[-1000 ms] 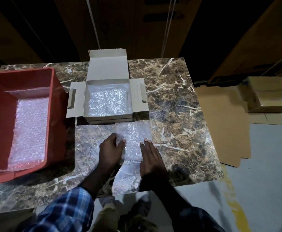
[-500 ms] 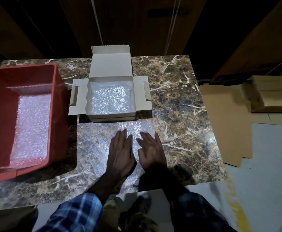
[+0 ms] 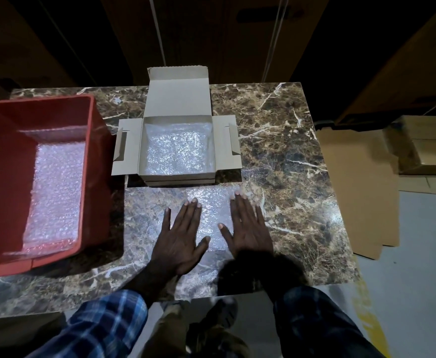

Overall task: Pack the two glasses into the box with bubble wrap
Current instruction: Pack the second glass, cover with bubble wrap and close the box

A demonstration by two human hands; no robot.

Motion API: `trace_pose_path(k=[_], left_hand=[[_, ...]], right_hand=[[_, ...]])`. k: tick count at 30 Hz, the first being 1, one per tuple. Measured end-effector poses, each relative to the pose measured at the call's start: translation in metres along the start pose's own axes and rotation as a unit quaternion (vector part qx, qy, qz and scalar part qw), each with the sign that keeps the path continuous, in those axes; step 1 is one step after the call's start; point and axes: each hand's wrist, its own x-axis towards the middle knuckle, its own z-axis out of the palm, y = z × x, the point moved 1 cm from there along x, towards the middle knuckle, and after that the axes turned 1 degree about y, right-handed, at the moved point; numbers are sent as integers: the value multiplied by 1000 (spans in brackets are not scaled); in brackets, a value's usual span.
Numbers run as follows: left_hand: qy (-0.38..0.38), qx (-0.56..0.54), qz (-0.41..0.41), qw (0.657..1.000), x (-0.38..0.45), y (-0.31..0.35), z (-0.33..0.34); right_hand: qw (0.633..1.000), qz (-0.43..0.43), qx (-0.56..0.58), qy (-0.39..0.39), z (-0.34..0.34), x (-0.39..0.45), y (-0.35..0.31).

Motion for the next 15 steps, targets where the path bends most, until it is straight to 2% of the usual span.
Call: trace_pose_path(k=[3, 8, 11, 13, 15], left_hand=[[1, -7, -14, 1000, -1, -8, -2], [4, -22, 30, 999, 8, 5, -6], [-1, -7, 23, 1000, 8, 6, -2], [-4, -6, 3, 1000, 4, 0, -2], [-6, -5, -14, 1000, 0, -4, -4]], right_hand=[[998, 62, 6, 7, -6, -4, 12], [1000, -22, 1, 7, -10, -4, 0], [999, 35, 0, 0, -9, -6, 3], [996, 72, 12, 43, -13, -6, 10], [990, 69, 32, 121, -20, -8, 12]])
